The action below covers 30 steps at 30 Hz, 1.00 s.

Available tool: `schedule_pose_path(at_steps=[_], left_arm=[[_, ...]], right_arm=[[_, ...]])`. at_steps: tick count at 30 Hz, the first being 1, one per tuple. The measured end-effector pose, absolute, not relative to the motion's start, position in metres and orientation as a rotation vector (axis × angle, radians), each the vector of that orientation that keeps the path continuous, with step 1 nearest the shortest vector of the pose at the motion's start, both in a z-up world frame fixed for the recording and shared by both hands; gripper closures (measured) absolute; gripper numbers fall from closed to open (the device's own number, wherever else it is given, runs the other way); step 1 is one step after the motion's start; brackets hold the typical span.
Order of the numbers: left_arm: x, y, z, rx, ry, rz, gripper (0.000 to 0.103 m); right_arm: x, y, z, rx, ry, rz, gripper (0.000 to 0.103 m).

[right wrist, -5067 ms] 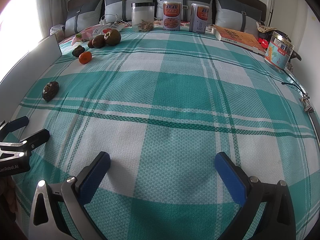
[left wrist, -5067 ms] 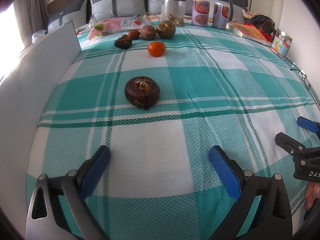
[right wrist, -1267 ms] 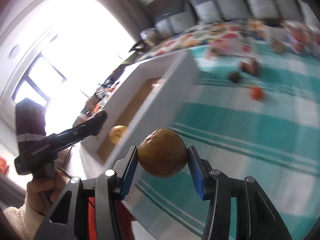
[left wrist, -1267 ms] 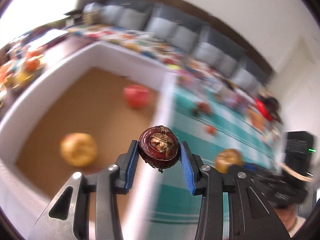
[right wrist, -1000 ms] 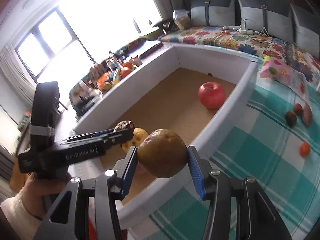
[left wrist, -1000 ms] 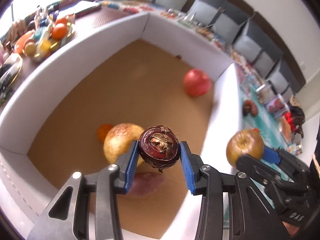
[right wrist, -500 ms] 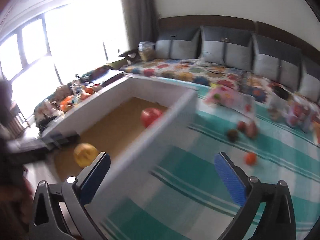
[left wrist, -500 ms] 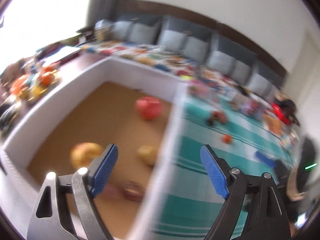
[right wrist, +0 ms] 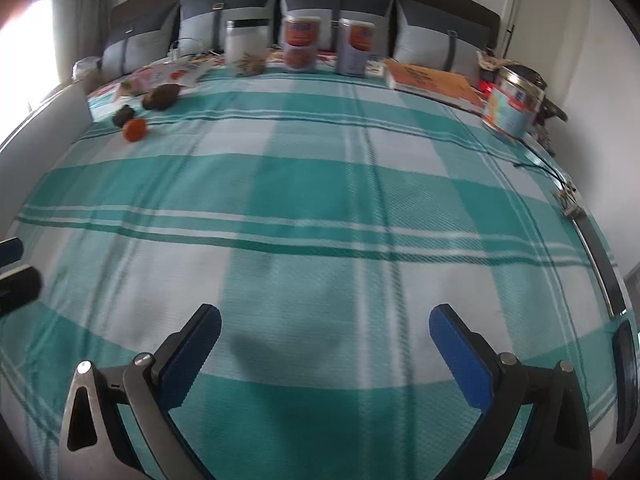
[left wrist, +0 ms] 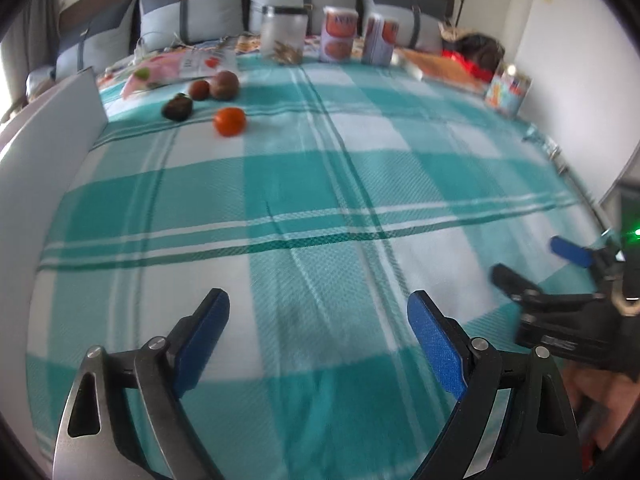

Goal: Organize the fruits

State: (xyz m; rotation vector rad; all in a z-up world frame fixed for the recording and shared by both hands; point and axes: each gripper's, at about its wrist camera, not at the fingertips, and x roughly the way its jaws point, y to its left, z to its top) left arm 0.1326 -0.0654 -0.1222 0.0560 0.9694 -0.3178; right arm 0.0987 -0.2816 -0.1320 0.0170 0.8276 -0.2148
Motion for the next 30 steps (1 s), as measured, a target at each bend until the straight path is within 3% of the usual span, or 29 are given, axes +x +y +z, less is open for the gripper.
schedule_pose_path(at_steps=[30], left_arm=[[0.132, -0.070, -0.140, 0.114, 0.953, -0.281, 0.007]], right_arm=[[0.098, -0.282, -0.136, 0.058, 0.839, -0.180, 0.000]])
